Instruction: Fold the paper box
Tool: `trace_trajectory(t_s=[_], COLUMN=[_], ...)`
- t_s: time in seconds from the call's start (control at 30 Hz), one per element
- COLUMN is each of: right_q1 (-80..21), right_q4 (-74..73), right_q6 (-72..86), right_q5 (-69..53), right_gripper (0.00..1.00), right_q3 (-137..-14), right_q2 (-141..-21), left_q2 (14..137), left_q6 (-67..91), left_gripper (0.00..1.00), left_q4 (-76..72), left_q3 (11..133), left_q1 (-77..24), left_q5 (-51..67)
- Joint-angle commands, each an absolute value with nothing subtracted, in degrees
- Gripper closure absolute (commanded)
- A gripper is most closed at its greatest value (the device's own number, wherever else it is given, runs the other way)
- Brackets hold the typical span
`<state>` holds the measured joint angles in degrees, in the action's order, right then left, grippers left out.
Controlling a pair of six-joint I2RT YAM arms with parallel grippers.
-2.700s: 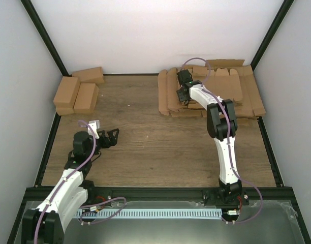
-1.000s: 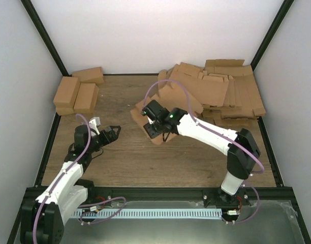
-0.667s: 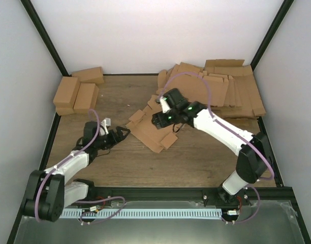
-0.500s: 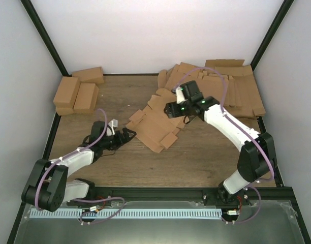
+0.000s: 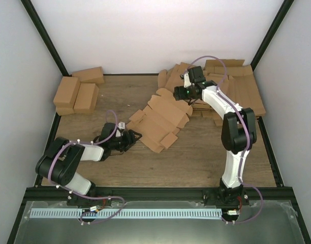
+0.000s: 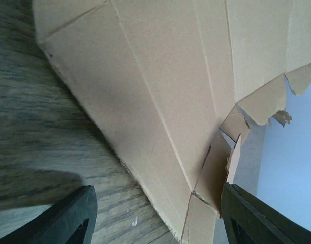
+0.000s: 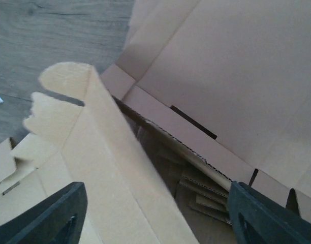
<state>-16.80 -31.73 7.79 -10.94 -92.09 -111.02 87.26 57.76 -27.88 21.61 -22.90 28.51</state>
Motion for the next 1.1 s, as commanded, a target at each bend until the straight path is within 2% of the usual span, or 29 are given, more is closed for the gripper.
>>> trace_trajectory(t_s=[0.0,0.17,0.3,0.43,0.57,0.63,0.73,0.8,0.97,1.03,1.07], right_q1=[-16.7,-16.6,-16.7,-16.6,-16.8,-16.7,-16.9,-17.0,-18.3,-19.2,-19.8], right_q4=[-35.8,-36.6,-36.5,-35.9,-34.6,-34.4,-33.2,-32.2,-30.5,-29.5,-28.9], right_q6=[5.8,5.2,4.9,5.0,5.3,5.6,6.1,6.5,7.3,7.7,8.0], right_q5=[-7.5,-7.0,-7.3,-10.6,-14.0,-15.0,-17.4,-19.1,-21.2,-21.9,-22.5], right_gripper=[0.25,0.3,0.34,0.55,0.68,0.77,0.85,0.87,0.9,0.9,0.86], right_q3=[-97.3,-96.0,-93.8,-91.7,-88.3,-87.0,-83.4,-80.7,-73.5,-70.0,-68.2], right_q2=[-114.3,-114.5,-114.1,-112.8,-110.4,-109.3,-106.4,-104.4,-99.6,-97.4,-96.4], left_q2=[89.7,92.2,94.4,94.8,93.7,92.7,90.7,89.1,83.6,81.3,80.2], left_q6=[59.2,58.6,58.3,57.6,55.9,54.7,52.5,50.2,43.9,40.6,38.1], left_gripper=[0.33,0.4,0.5,0.66,0.73,0.81,0.92,0.96,0.96,0.96,0.96], left_q4=[-29.9,-29.8,-31.4,-30.9,-27.9,-25.8,-20.9,-15.2,-0.5,5.3,8.4], left_q3=[22.2,23.8,24.7,26.2,27.8,28.7,30.3,31.9,35.3,36.7,37.4], left_q1=[-23.2,-23.2,-23.2,-23.2,-23.1,-23.1,-23.0,-22.8,-22.1,-21.8,-21.6], left_q5=[26.8,25.2,25.0,23.9,21.9,21.0,19.1,17.5,13.8,12.5,11.7])
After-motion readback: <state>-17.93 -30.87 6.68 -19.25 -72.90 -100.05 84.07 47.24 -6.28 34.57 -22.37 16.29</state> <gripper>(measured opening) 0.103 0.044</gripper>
